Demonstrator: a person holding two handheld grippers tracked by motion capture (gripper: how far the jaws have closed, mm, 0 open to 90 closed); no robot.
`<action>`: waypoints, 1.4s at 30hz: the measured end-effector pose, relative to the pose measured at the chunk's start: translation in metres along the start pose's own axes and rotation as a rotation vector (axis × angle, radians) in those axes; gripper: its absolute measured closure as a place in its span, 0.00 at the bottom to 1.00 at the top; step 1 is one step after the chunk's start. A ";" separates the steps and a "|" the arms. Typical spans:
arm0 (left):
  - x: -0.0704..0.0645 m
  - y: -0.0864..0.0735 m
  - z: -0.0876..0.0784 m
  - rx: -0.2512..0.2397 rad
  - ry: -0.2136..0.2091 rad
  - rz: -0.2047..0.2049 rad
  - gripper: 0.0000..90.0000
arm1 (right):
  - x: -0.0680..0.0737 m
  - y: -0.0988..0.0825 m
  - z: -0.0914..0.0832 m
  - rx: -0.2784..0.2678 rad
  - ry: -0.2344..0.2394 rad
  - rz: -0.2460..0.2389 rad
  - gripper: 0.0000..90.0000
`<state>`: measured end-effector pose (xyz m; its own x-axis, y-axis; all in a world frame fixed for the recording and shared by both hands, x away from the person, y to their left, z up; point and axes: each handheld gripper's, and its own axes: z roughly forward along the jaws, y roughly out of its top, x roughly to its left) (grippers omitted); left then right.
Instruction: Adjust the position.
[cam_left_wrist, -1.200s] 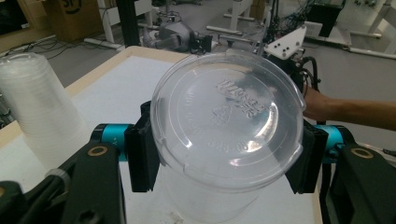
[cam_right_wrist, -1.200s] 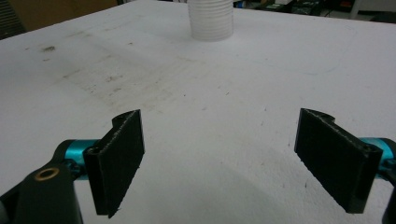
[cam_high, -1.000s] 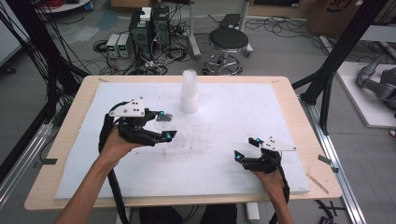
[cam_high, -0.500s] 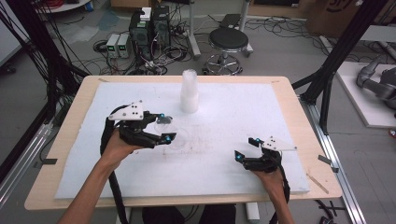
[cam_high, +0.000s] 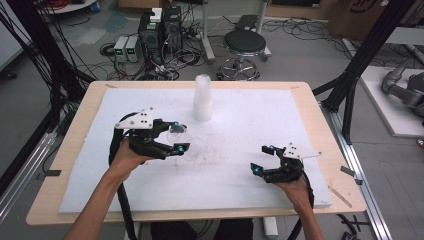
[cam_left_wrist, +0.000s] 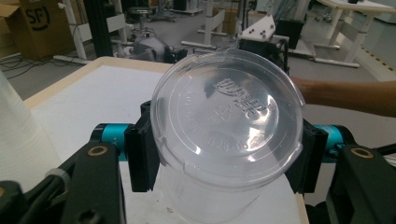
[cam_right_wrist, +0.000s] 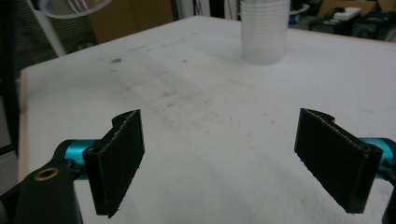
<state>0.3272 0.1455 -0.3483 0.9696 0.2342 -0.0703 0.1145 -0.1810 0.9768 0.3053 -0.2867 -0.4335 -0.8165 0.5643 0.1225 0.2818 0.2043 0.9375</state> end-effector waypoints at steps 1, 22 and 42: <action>0.000 -0.001 0.001 -0.012 -0.016 0.000 0.43 | 0.001 0.005 -0.001 -0.007 0.019 -0.008 0.18; -0.010 -0.009 0.019 -0.090 -0.057 -0.014 0.43 | 0.016 0.067 0.015 -0.007 0.264 -0.146 0.18; -0.015 -0.005 0.037 -0.091 -0.075 -0.014 0.43 | 0.046 0.102 0.076 -0.002 0.497 -0.219 0.18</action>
<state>0.3205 0.1077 -0.3601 0.9819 0.1635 -0.0956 0.1113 -0.0899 0.9897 0.3346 -0.1792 -0.3569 -0.9961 0.0618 0.0631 0.0776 0.2728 0.9589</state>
